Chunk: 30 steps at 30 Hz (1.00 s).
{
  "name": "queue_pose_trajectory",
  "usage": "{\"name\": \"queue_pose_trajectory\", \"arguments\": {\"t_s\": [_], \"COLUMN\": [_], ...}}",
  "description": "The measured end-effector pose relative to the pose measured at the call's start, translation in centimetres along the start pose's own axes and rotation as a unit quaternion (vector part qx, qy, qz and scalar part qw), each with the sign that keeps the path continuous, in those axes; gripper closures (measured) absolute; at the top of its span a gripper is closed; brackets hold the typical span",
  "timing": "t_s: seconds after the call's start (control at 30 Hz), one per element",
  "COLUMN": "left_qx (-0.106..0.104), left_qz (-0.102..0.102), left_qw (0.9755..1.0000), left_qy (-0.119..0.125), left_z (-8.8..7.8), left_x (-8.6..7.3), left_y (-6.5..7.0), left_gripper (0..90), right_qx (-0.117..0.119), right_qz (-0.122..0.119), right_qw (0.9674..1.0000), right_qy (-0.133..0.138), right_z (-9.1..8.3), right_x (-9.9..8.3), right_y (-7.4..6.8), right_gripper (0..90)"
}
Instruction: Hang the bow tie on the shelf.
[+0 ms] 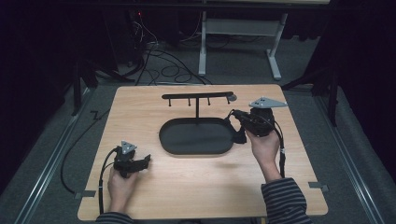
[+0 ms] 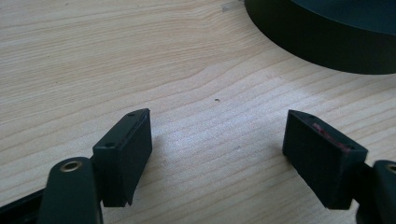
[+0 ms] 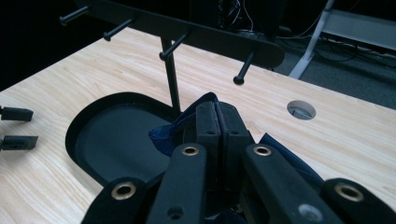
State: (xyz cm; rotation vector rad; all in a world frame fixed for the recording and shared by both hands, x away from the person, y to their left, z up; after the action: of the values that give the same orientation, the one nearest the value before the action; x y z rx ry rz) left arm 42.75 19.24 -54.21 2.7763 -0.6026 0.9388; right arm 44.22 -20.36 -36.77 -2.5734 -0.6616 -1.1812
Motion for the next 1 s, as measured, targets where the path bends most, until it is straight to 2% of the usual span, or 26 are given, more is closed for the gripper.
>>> {"name": "queue_pose_trajectory", "arguments": {"t_s": [0.4, 0.8, 1.0], "left_qx": [0.000, 0.000, 0.000], "left_qz": [0.000, 0.000, 0.000], "left_qw": [1.0000, 1.0000, 1.0000], "left_qy": [0.000, 0.000, 0.000], "left_z": [0.0, 0.0, 0.0], "left_x": [0.0, 0.0, 0.0], "left_y": [0.0, 0.0, 0.0], "left_gripper": [24.3, 24.3, 24.3], "right_qx": [-0.003, -0.020, -0.017], "right_qz": [0.007, -0.008, 0.003], "right_qw": [1.0000, 0.9998, 0.9998], "right_qy": [0.000, 0.004, 0.003], "right_z": [1.1, 1.8, 2.4], "right_x": [1.3, 3.1, 3.6], "right_y": [0.2, 0.5, 1.0], "right_gripper": [90.0, 90.0, 90.0]}}
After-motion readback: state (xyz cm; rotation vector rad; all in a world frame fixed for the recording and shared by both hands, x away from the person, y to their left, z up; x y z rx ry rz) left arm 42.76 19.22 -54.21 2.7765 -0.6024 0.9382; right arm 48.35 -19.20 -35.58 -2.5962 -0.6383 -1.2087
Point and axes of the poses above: each handheld gripper's, and its own axes: z roughly forward along the jaws, x roughly out of its top, y roughly to its right, the point moved 5 cm from there along z, roughly forward along the jaws, and after that the axes turned 10 degrees about -y, right-handed, at the moved point
